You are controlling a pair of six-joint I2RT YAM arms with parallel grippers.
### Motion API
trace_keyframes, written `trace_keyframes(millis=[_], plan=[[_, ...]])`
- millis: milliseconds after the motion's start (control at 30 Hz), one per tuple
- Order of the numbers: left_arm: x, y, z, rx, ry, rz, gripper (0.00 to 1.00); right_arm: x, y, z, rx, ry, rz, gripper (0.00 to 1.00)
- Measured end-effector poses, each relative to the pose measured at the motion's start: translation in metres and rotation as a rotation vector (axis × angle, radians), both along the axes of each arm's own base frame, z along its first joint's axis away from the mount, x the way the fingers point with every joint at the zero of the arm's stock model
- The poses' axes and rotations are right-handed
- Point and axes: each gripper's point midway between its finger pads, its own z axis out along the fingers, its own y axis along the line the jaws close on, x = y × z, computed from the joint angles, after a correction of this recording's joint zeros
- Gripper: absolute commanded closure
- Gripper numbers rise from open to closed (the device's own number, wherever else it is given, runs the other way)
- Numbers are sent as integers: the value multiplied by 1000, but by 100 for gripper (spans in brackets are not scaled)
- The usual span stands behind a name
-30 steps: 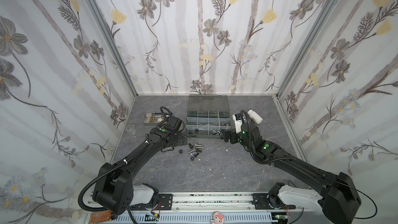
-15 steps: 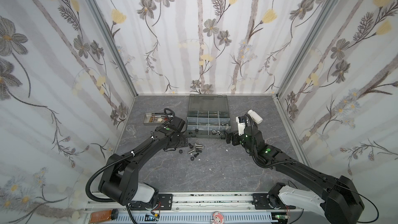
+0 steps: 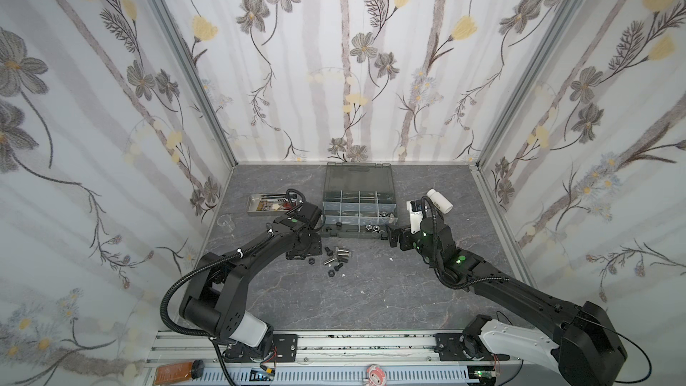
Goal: Sort the screws and nuts into containers
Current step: Pick up the nut at the center of the table.
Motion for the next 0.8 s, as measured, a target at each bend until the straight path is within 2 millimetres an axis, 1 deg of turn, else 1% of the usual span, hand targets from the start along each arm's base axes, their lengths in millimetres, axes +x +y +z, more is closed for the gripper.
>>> trace_keyframes(millis=[300, 467, 633, 800], plan=[[4, -2, -17, 10, 26, 7, 42, 2, 0, -5, -1, 13, -5, 0], [3, -2, -28, 21, 51, 8, 43, 2, 0, -6, -3, 16, -6, 0], [4, -5, -31, 18, 51, 8, 45, 3, 1, -9, -3, 24, 1, 0], [-2, -7, -34, 23, 60, -5, 46, 3, 1, -10, -3, 25, 1, 0]])
